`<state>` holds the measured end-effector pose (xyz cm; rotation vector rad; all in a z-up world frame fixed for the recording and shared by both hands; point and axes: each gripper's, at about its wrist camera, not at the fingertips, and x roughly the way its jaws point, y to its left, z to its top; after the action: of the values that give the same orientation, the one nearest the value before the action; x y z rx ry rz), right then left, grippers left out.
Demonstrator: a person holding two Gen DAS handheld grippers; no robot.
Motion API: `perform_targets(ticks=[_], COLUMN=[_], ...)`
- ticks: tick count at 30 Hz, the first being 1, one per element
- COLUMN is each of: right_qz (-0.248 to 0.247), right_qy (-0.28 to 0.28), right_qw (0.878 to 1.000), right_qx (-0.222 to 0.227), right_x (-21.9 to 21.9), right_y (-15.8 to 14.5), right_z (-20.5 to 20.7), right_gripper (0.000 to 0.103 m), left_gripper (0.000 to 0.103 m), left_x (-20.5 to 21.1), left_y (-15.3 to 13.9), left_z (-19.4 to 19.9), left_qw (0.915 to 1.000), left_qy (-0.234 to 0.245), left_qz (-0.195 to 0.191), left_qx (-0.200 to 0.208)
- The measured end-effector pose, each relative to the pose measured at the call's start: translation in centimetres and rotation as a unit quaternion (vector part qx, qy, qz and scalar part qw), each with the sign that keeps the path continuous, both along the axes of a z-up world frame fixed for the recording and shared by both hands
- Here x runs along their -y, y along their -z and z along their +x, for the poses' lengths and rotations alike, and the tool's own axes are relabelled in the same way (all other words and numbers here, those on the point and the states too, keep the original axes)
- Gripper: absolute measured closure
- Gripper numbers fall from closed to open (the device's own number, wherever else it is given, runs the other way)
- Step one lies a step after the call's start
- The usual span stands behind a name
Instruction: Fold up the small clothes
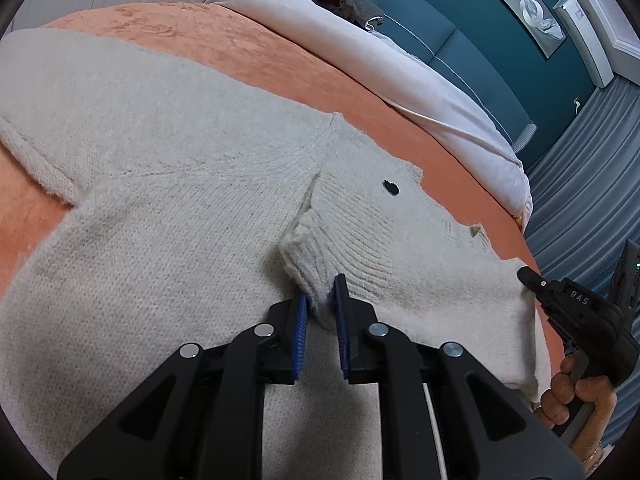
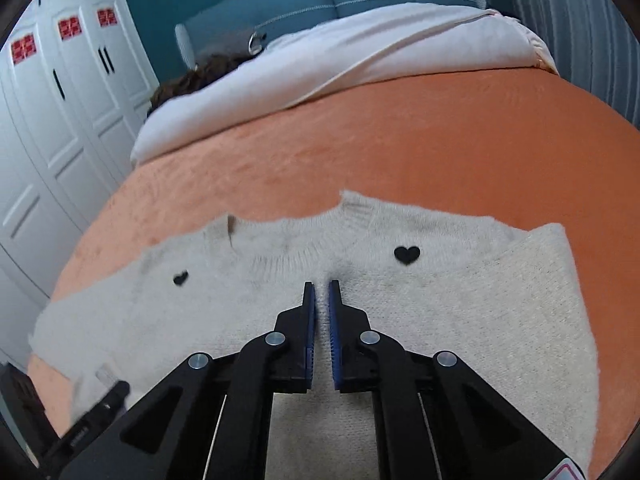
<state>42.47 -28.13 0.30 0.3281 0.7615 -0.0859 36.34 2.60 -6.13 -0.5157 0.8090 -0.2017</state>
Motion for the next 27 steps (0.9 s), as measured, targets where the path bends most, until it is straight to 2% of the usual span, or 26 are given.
perform_targets(ticks=[2,4,5,6,8,10,11,12,13,14,16,18,19,21,23,24,25,26,27], right_qz=[-0.023,-0.021,0.001,0.023,0.045,0.053,0.053,0.050,0.046,0.043,0.031,0.030,0.033,0.044,0.055,0.052,0.043,0.029,0.018], right_qy=[-0.025,-0.012,-0.004,0.001,0.002,-0.003,-0.010,-0.016,-0.020,-0.022,-0.024,-0.025,-0.021,-0.011,0.003,0.006,0.009,0.008,0.006], right_qw=[0.996,0.998,0.999,0.999,0.999,0.998,0.998,0.998,0.998,0.997,0.996,0.994,0.994,0.994,0.993,0.994,0.994,0.995,0.996], right_qx=[-0.084,-0.053,-0.047,-0.038,-0.027,-0.026,-0.034,-0.042,-0.049,-0.058,-0.080,-0.098,-0.104,-0.104,-0.100,-0.097,-0.096,-0.094,-0.092], right_x=[-0.8,-0.8,-0.5,-0.3,-0.1,-0.6,-0.8,-1.0,-1.3,-1.7,-2.7,-3.6,-4.1,-4.6,-5.5,-5.9,-6.4,-7.0,-7.2], right_y=[3.3,2.5,1.6,0.9,-0.1,-0.7,-0.7,-0.6,-0.5,-0.2,0.8,1.7,2.0,2.6,3.0,3.1,3.2,3.3,3.3], right_z=[1.7,0.7,-0.1,-1.3,-3.6,-6.9,-8.4,-9.9,-11.4,-12.4,-14.9,-16.7,-17.5,-18.8,-19.6,-19.9,-20.1,-20.1,-20.2], right_gripper=[0.093,0.093,0.086,0.086,0.086,0.085,0.081,0.078,0.076,0.071,0.069,0.068,0.068,0.062,0.053,0.047,0.045,0.041,0.037], left_gripper=[0.090,0.090,0.090,0.089,0.089,0.084,0.082,0.074,0.064,0.060,0.044,0.032,0.030,0.031,0.033,0.039,0.046,0.051,0.070], left_x=[-0.1,-0.1,-0.2,-0.3,-1.1,-2.9,-4.5,-6.3,-8.9,-11.6,-17.9,-23.5,-26.9,-31.8,-35.9,-37.2,-38.1,-38.6,-38.8], left_y=[0.0,0.0,0.0,0.0,-0.2,-0.7,-1.3,-2.0,-3.0,-4.0,-5.6,-6.2,-6.1,-5.4,-4.5,-4.0,-3.8,-3.9,-4.0], left_z=[-0.1,-0.1,0.0,0.0,0.2,0.3,0.3,0.2,0.1,0.0,0.3,1.1,1.7,2.5,3.2,3.5,3.8,4.2,4.7], left_qw=[1.0000,1.0000,1.0000,0.9999,0.9991,0.9964,0.9956,0.9951,0.9945,0.9937,0.9886,0.9780,0.9706,0.9569,0.9455,0.9430,0.9413,0.9389,0.9376], left_qy=[0.000,0.000,0.000,0.000,0.003,-0.002,-0.017,-0.036,-0.059,-0.086,-0.147,-0.206,-0.234,-0.276,-0.308,-0.315,-0.320,-0.327,-0.329], left_qz=[0.000,-0.002,-0.006,-0.011,-0.041,-0.082,-0.088,-0.090,-0.085,-0.072,-0.031,0.019,0.039,0.052,0.031,0.018,0.009,0.013,0.022], left_qx=[0.000,0.000,0.000,-0.001,-0.008,-0.023,-0.028,-0.023,-0.015,-0.008,-0.007,-0.025,-0.041,-0.075,-0.100,-0.106,-0.106,-0.107,-0.110])
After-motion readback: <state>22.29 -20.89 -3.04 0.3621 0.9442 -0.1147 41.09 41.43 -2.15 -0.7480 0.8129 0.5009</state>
